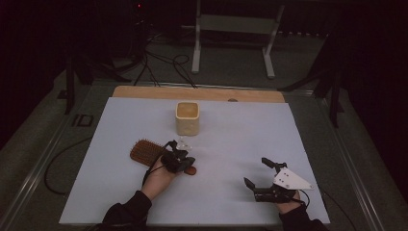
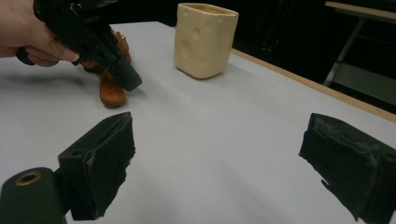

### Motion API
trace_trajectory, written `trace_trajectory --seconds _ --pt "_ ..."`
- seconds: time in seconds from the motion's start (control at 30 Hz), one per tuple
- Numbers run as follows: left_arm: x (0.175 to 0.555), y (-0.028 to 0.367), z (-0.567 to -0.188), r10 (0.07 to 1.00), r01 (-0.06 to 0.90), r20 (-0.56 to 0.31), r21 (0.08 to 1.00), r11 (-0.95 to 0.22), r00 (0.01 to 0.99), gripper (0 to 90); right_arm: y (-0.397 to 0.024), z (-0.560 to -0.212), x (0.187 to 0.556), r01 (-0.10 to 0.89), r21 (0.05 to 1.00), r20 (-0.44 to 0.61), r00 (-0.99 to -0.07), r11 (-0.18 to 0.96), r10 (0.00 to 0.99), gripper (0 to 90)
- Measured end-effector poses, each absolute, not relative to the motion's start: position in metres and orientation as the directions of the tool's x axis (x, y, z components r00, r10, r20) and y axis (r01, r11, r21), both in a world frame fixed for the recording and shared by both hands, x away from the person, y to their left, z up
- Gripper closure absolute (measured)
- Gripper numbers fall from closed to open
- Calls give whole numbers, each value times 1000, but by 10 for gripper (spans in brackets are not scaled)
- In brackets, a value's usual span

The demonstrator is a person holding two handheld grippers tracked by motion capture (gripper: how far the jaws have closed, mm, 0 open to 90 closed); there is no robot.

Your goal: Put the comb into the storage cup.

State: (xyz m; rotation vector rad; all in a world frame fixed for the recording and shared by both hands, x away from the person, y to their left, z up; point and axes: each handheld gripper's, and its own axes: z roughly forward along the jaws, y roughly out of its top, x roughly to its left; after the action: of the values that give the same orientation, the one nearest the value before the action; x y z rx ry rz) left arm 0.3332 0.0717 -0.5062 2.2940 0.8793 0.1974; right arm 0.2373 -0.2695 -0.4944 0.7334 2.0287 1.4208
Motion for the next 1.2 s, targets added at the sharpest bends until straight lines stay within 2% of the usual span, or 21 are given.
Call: trace_trajectory --seconds 0.53,1.2 --pt "318 77 -503 618 541 -80 582 -608 782 900 -269 -494 238 125 947 -130 -698 298 704 88" --pt "286 110 -504 621 558 -89 549 -622 779 900 -269 -494 238 124 946 -132 -698 300 704 88"
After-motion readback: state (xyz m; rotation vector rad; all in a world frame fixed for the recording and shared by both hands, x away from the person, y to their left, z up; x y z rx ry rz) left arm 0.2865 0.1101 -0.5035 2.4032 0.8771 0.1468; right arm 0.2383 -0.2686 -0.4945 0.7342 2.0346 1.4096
